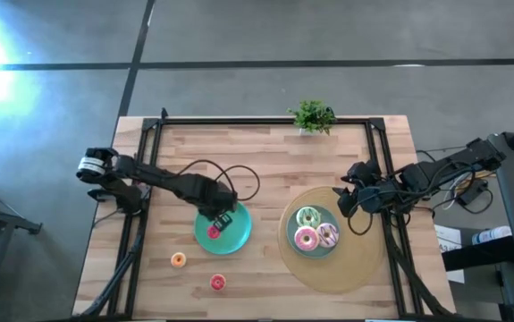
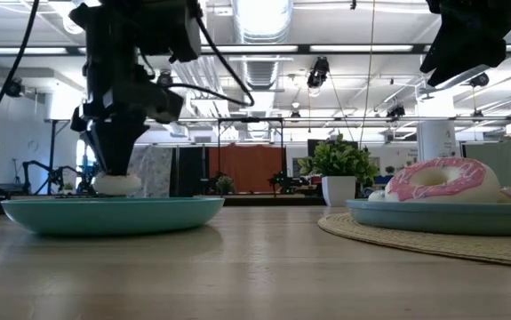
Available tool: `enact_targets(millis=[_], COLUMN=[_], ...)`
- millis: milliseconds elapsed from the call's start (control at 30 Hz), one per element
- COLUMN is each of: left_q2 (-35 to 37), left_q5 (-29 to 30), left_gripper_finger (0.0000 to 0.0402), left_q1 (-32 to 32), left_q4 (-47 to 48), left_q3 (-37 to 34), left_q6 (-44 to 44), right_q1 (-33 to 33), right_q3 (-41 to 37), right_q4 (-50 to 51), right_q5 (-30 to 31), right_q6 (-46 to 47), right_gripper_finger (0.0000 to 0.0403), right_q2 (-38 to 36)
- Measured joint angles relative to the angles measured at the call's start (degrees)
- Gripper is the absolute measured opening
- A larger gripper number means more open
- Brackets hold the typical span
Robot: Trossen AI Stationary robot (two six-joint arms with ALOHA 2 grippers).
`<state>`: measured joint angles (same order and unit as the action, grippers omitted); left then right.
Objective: Pick & Place donuts
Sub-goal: Put the small white donut on the green plate
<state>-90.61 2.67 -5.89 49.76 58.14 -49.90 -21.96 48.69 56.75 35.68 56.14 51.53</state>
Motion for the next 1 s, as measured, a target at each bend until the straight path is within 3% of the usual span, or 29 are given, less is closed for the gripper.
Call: enact_targets(millis=[267,633,867,1000], left_q2=[0.0,0.3,3.2,5.9], left_q5=[-0.2,-0.2,-0.6,-1.3], left_gripper_finger=[0.0116,0.0126,0.0126,0.0126], left_q1=[0.0,0.2,0.2,0.2], left_q4=[1.1,3.2,1.0,0.3], left_q3=[0.2,1.2,0.4,-2.2], left_q6=[-1.1,-0.2,4.1,3.1], right_q1=[0.0,0.0,4.9,10.8], right_q3=[0.0,0.0,-5.1,-10.8], right_q4=[0.0,-1.6,-21.2,-37.9], right_q5=[0.0,-2.4,-15.1,-23.0], right_q6=[-0.1,0.6,-6.7,-10.2], right_gripper_finger=[0.0219,0.0219,0.0208,0.0191], right_q2=[0.0,0.0,0.0,1.1])
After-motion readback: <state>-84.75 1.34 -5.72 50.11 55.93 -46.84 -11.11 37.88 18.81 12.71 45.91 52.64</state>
